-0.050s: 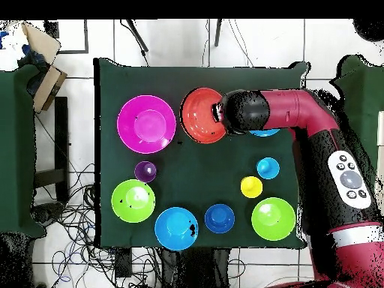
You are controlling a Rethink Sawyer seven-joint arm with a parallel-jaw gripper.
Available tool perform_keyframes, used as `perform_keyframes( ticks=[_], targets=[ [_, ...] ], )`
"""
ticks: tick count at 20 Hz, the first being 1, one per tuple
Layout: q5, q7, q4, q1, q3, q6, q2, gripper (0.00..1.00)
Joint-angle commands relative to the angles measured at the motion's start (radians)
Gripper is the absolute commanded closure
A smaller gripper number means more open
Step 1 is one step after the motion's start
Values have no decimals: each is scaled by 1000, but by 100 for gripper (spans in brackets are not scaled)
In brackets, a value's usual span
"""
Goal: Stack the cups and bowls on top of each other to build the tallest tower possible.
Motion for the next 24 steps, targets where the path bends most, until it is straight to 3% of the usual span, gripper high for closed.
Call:
perform_keyframes(
  ticks=[1, 11, 24],
  targets=[
    [19, -126, 31, 56, 45, 44, -17, 100],
    [3, 52, 34, 149, -18, -59, 36, 100],
    [0, 152, -49, 255, -88, -163, 119, 100]
  ],
)
